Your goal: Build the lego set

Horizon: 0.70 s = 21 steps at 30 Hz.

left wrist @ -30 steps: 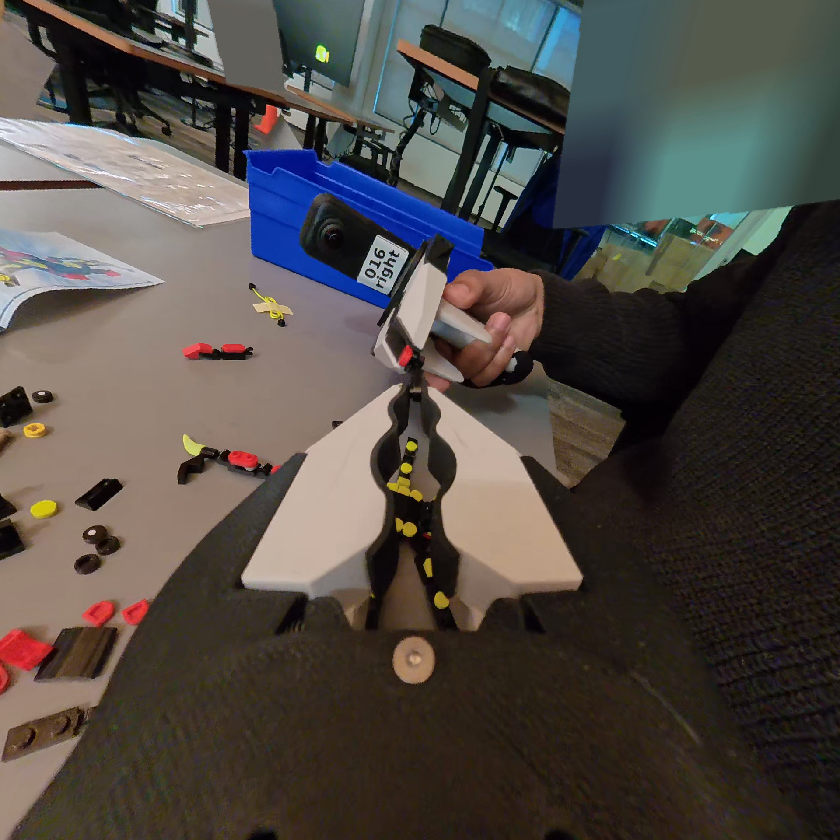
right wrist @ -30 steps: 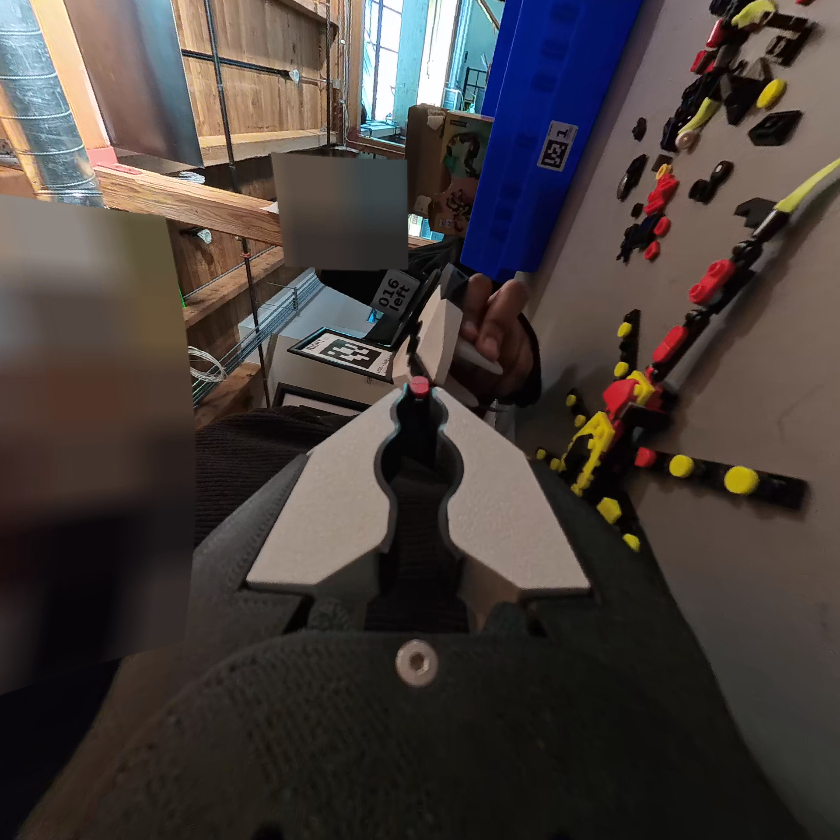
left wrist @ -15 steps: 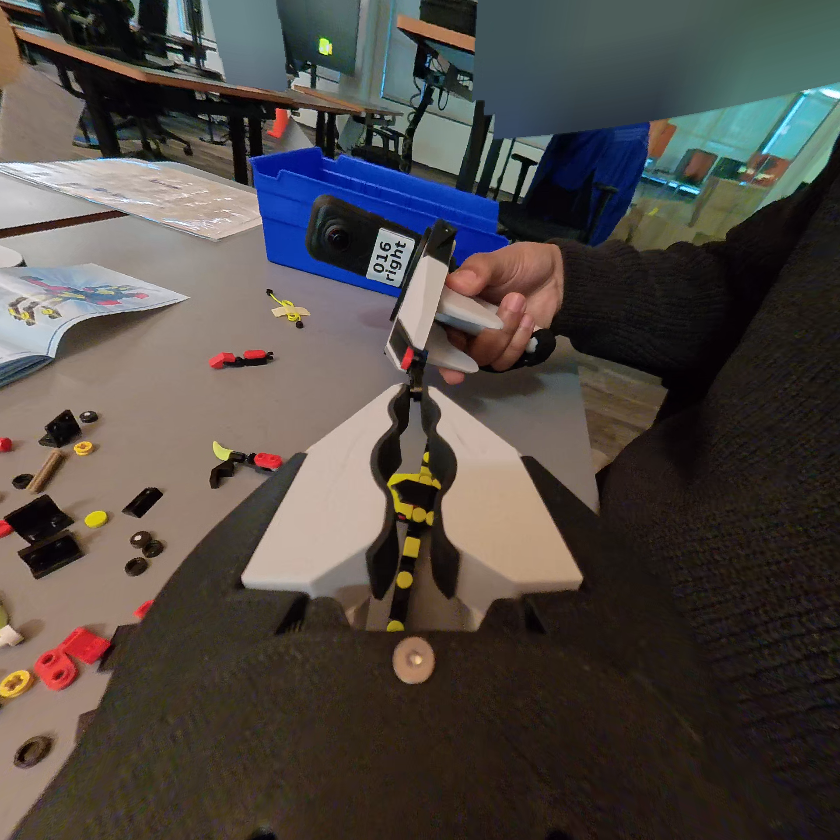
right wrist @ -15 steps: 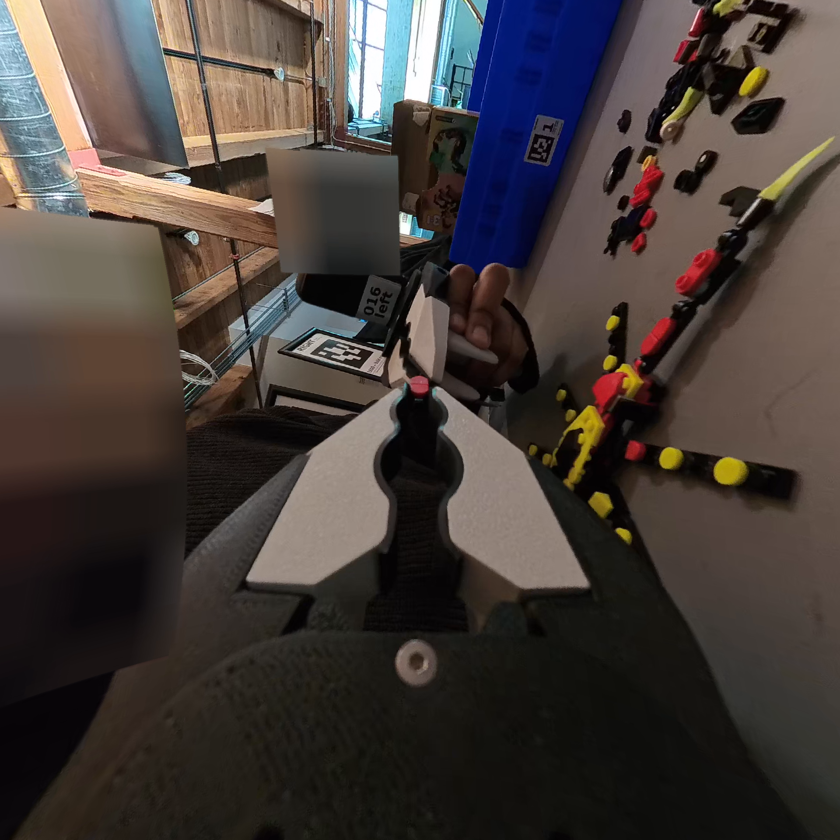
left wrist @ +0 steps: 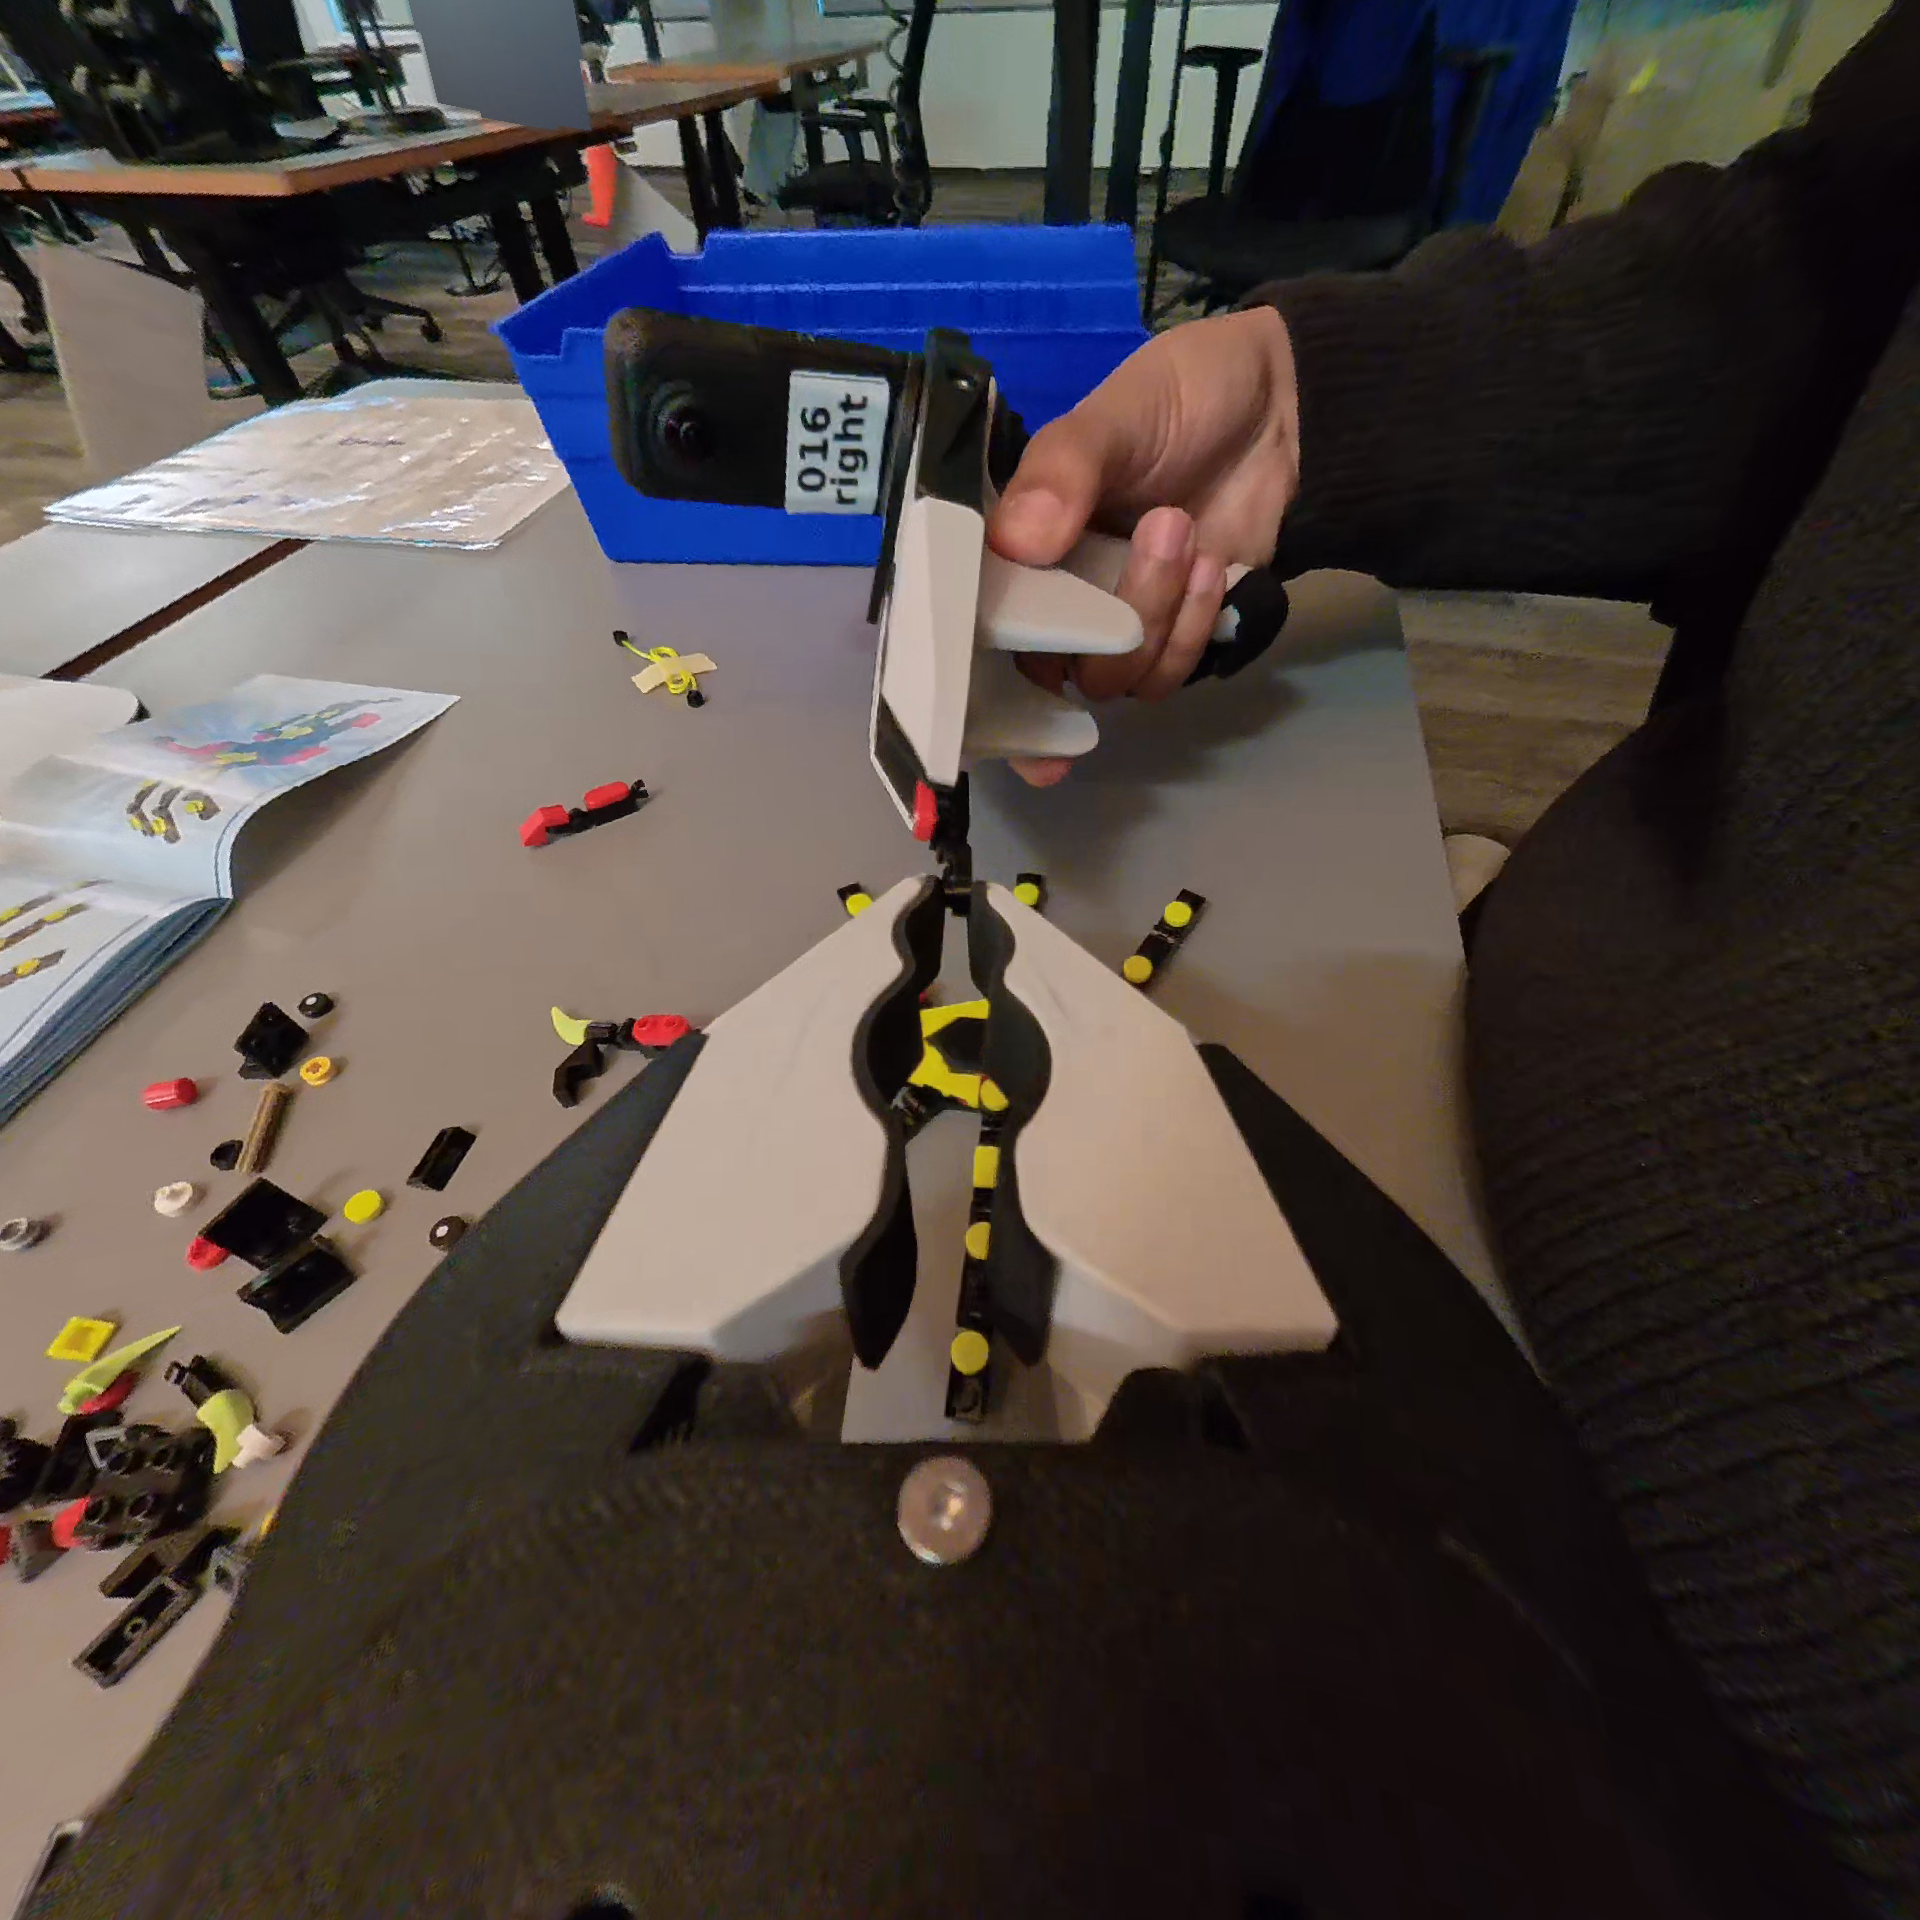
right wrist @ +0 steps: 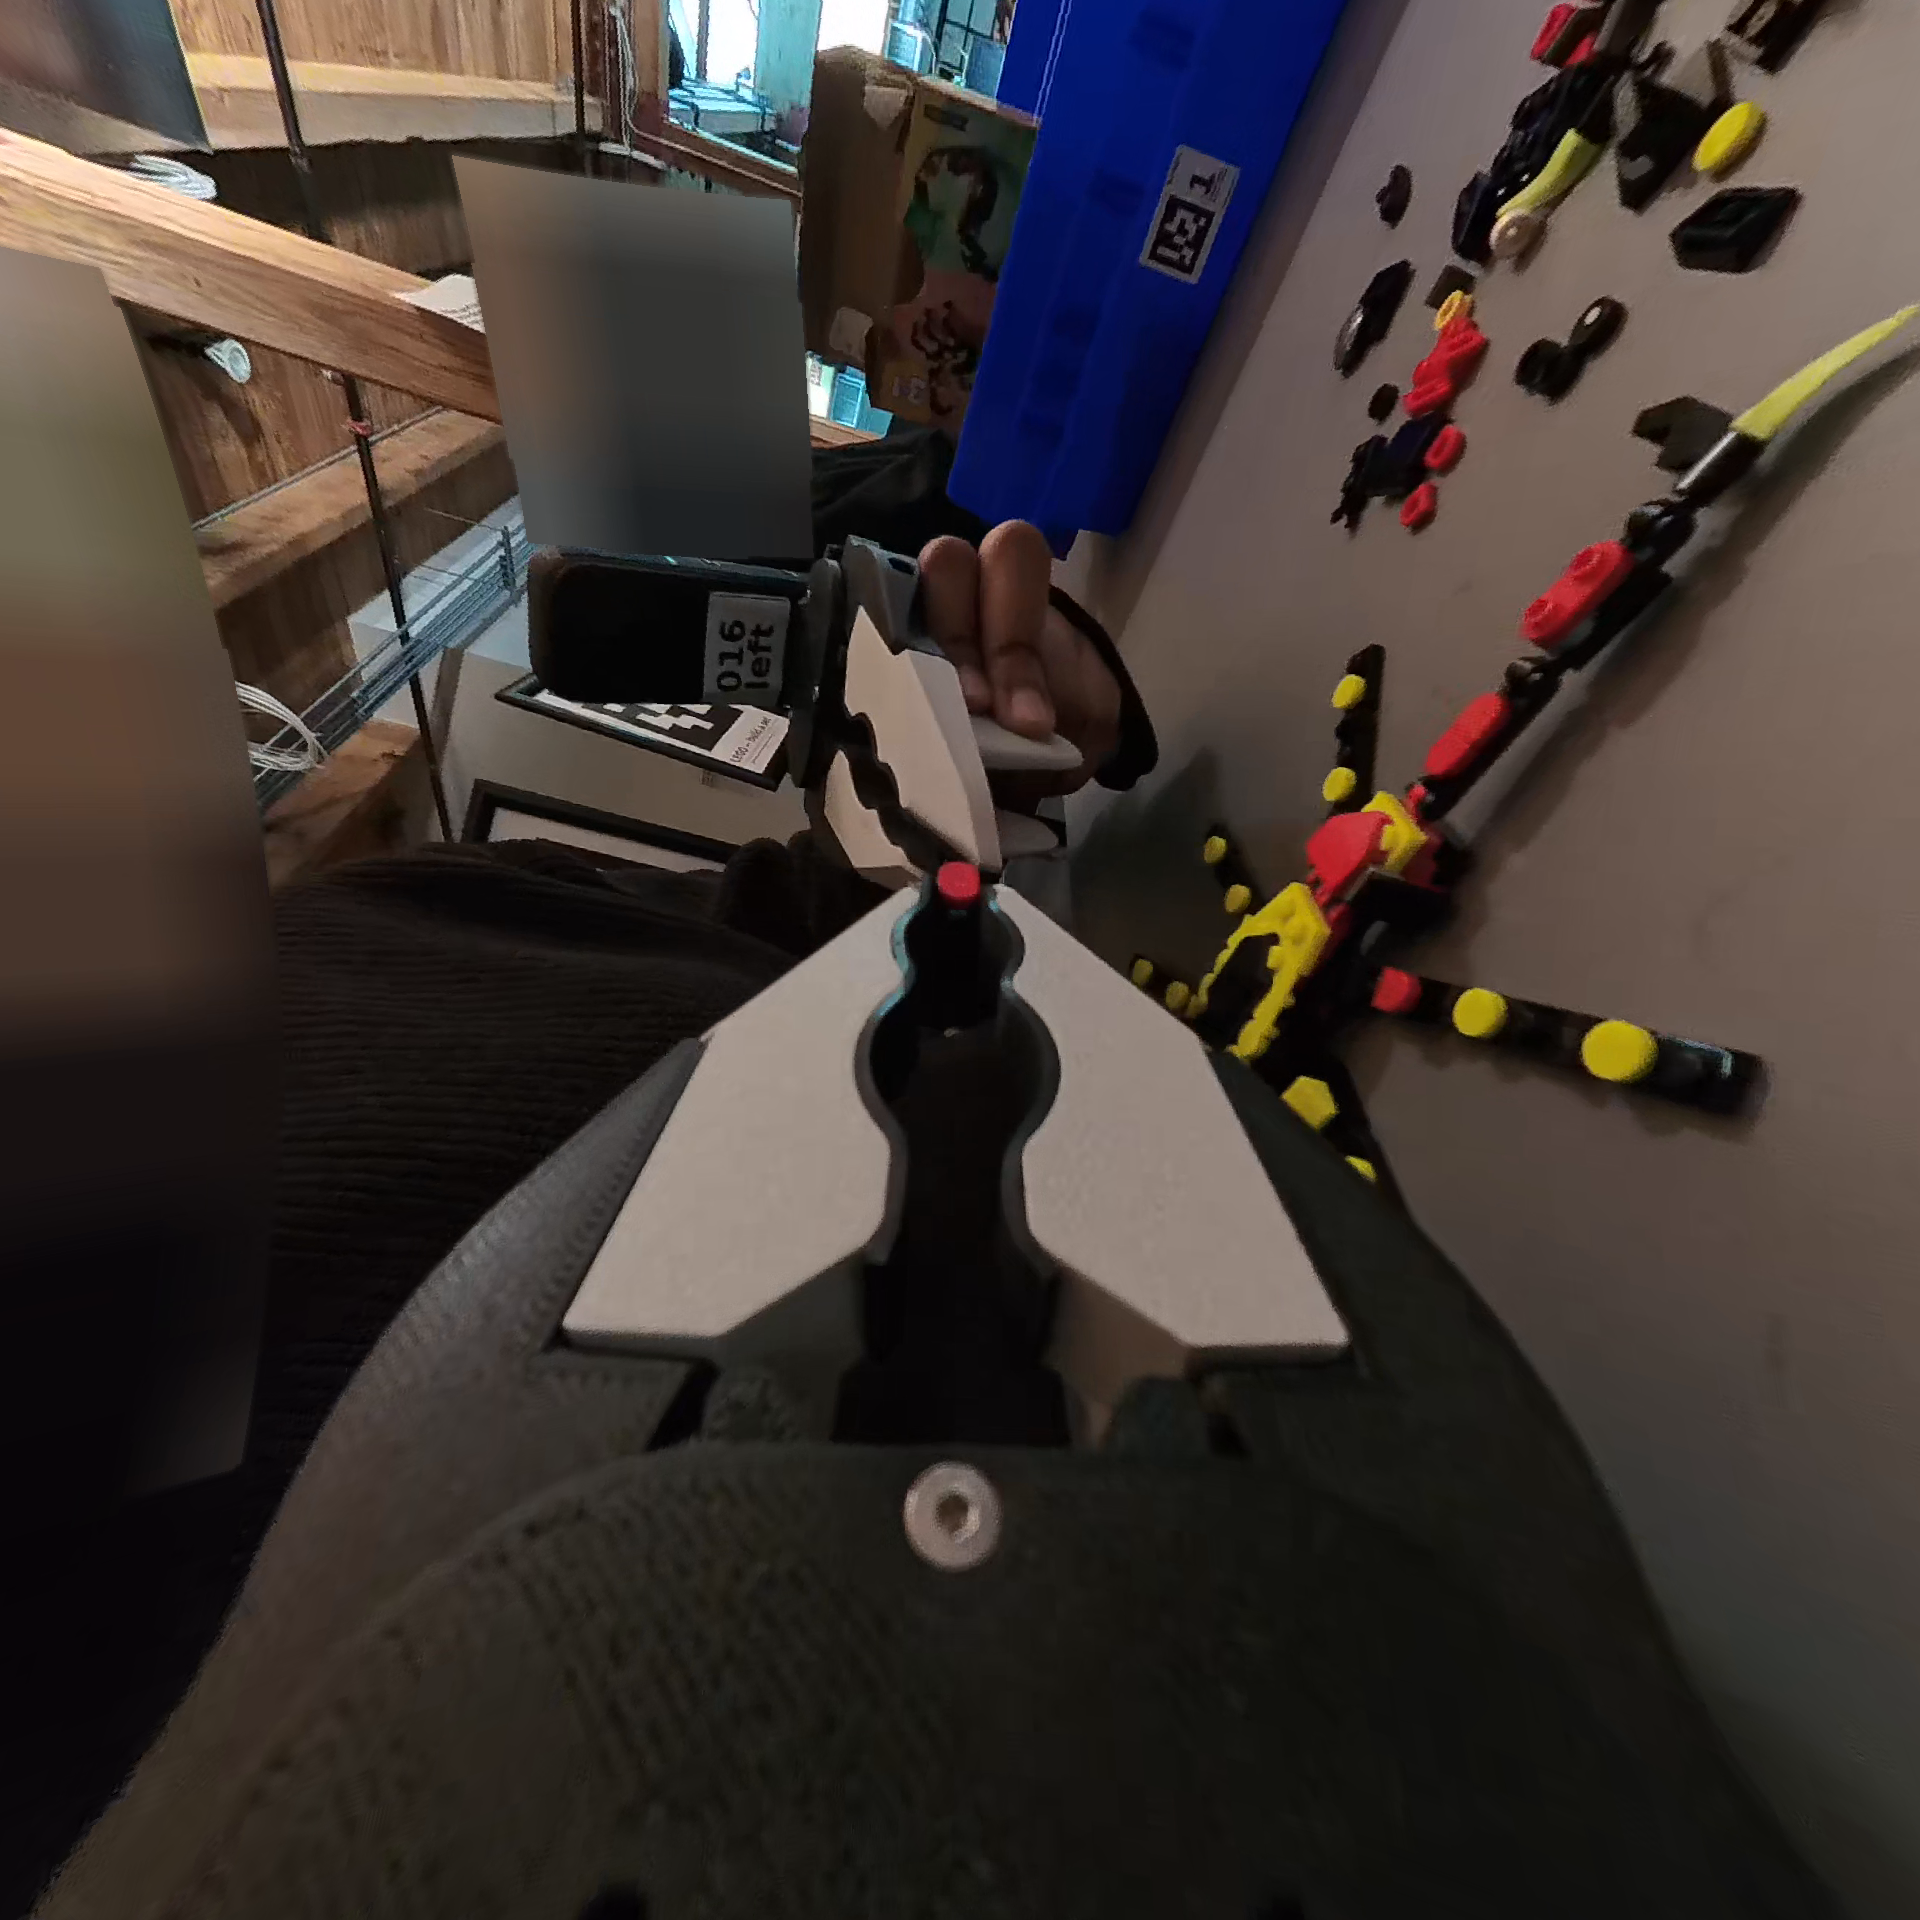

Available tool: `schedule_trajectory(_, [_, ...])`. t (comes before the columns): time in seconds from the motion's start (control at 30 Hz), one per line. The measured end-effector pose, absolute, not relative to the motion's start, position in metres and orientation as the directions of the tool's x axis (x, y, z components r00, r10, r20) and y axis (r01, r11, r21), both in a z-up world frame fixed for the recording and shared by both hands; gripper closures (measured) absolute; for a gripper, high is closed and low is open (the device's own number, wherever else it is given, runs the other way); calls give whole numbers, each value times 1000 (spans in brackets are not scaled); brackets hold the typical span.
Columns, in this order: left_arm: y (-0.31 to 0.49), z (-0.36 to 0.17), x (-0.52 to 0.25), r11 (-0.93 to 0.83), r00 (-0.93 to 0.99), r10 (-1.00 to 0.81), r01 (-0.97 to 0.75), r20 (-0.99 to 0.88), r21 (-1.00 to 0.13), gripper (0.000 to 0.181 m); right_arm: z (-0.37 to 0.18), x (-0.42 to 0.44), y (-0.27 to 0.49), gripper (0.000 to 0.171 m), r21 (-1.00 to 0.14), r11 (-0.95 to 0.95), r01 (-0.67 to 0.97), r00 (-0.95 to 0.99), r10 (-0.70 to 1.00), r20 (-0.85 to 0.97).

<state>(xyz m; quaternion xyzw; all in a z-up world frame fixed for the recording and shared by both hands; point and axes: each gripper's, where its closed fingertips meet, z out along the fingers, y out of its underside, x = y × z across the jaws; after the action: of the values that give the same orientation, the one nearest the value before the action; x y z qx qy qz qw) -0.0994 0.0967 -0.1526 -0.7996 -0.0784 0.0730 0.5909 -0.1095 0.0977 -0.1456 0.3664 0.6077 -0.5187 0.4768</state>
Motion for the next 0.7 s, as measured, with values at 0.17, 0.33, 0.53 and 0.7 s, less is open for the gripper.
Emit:
schedule_trajectory(0.17, [96, -152, -99, -285, 977, 209, 35, -27, -958, 181, -145, -108, 97, 166, -278, 193, 941, -272, -58, -961])
schedule_trajectory(0.33, [96, -151, -99, -276, 978, 209, 41, -19, -960, 180, -145, -107, 95, 166, -262, 189, 946, -254, -70, -965])
schedule_trajectory(0.53, [97, -150, -100, -260, 976, 217, 58, 0, -964, 180, -143, -109, 95, 166, -240, 173, 955, -227, -92, -970])
schedule_trajectory(0.7, [97, -146, -102, -233, 975, 222, 76, 23, -970, 181, -139, -111, 95, 166, -257, 159, 953, -241, -113, -964])
